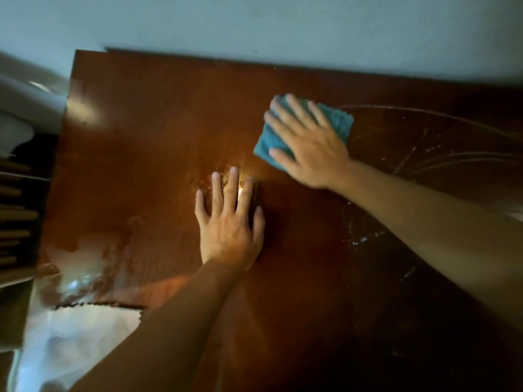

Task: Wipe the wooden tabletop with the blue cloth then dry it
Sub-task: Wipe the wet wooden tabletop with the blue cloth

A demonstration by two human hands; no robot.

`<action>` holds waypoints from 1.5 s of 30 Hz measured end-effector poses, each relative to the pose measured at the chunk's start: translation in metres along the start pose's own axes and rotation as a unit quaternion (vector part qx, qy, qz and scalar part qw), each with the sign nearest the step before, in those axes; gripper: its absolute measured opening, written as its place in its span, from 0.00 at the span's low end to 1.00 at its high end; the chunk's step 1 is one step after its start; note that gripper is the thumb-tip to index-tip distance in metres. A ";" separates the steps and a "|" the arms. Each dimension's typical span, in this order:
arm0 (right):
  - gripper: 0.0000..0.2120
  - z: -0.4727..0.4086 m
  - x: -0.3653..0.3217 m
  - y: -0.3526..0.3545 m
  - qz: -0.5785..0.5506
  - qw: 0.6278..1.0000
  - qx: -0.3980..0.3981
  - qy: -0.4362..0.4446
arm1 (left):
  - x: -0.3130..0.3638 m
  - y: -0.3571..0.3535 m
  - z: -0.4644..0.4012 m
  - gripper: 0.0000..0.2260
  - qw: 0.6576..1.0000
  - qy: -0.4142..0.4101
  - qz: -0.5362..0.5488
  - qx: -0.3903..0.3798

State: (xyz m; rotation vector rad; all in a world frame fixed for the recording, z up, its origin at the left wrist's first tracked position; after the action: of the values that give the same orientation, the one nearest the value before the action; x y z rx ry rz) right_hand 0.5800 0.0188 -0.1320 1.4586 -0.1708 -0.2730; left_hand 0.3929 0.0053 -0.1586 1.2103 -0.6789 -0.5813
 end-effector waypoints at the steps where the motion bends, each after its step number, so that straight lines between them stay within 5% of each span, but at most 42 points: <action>1: 0.33 0.020 -0.008 -0.006 0.006 1.000 -0.002 0.030 | -0.001 0.000 0.000 0.28 1.000 0.003 -0.004 0.007; 6: 0.32 0.029 -0.002 -0.014 0.010 0.995 -0.029 0.093 | 0.000 0.000 0.000 0.27 1.000 -0.008 0.000 0.025; 14: 0.34 -0.030 0.039 0.003 -0.013 0.999 -0.014 -0.040 | -0.002 0.001 0.002 0.26 0.999 -0.007 0.007 0.054; 22: 0.32 0.058 0.006 -0.018 0.000 0.996 -0.029 0.083 | -0.002 0.002 0.002 0.26 0.998 -0.006 0.011 0.058; 28: 0.34 -0.036 0.077 0.006 -0.014 0.999 -0.014 -0.047 | -0.003 0.001 0.002 0.26 0.997 -0.005 0.007 0.072; 32: 0.33 -0.014 0.070 0.001 -0.013 0.998 -0.006 -0.064 | -0.002 0.002 0.002 0.26 0.997 -0.006 0.007 0.074; 38: 0.32 0.058 0.041 -0.017 0.005 0.999 -0.021 0.047 | -0.002 0.001 0.001 0.26 0.997 -0.004 0.006 0.071; 45: 0.33 -0.009 0.105 0.003 -0.009 0.995 -0.004 -0.099 | -0.001 0.001 0.001 0.26 0.998 0.000 0.010 0.066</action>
State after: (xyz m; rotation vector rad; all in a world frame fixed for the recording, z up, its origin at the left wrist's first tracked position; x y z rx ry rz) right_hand 0.6833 -0.0026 -0.1358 1.4248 -0.3164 -0.4338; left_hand 0.3916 0.0050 -0.1575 1.3237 -0.7379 -0.5257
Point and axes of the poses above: each hand's wrist, its own z-axis away from the middle knuckle, its own y-axis out of the back of the hand, x = y × z, the point moved 8 cm from there along -z, towards the middle knuckle, and after that the axes turned 9 degrees about -y, right-handed, at the moved point
